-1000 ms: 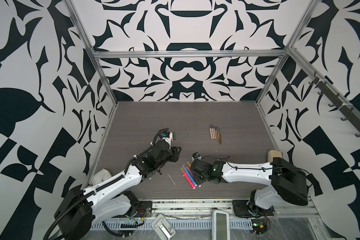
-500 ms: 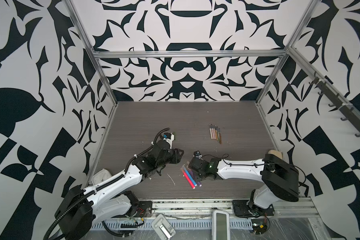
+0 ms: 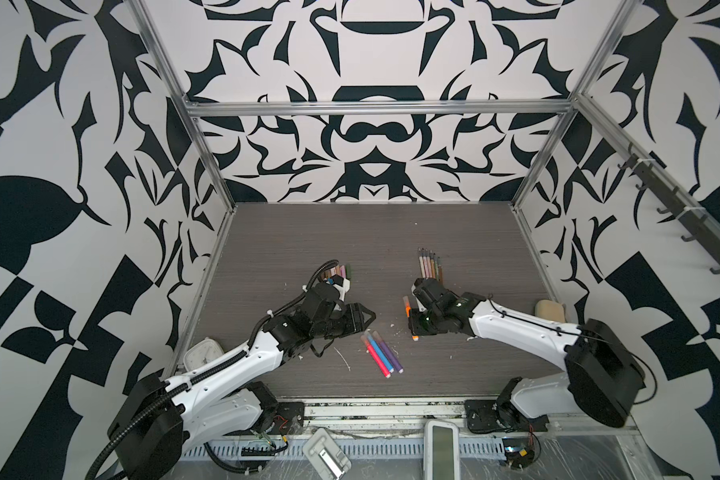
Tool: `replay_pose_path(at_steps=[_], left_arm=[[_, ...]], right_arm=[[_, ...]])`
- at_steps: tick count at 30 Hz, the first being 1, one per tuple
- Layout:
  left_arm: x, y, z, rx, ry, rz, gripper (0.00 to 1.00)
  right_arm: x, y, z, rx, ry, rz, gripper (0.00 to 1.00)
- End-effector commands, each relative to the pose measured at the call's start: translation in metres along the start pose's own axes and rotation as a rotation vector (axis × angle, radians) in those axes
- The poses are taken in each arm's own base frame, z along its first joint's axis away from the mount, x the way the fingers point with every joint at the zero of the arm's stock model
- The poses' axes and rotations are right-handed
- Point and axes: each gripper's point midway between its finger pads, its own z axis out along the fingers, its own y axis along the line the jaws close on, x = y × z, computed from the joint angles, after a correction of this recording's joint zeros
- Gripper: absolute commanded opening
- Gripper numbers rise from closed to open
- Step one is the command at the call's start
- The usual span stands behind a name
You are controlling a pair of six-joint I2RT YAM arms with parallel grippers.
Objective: Open the pen caps
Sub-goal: 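Grasp the orange felt marker with the right gripper, then lift the orange marker toward the left gripper while the left reaches toward it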
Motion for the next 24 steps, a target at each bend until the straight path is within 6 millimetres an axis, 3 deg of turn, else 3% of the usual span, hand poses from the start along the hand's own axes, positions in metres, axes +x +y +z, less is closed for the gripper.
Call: replay_pose_path(at_steps=[1,8,16,19,24], left_arm=[[-0.005,-0.01,-0.011,0.016,-0.028,-0.006,0.57],[-0.016,-0.018,-0.014,0.01,-0.061,0.076,0.61],[-0.009,-0.025,0.038,0.075,0.065,0.033,0.58],[-0.004,-0.02,0.061,0.061,0.131,-0.001,0.55],[-0.003,-0.022,0.077,0.071,0.156,-0.012,0.55]], right_arm=[[-0.008,0.017,-0.027,-0.077,-0.025,-0.054,0.11],[0.003,0.044,-0.036,-0.269,-0.014,-0.021,0.06],[0.02,0.062,-0.05,-0.434,-0.02,-0.037,0.04],[0.017,0.068,-0.06,-0.458,-0.035,-0.061,0.04],[0.01,0.072,-0.066,-0.444,-0.041,-0.082,0.05]])
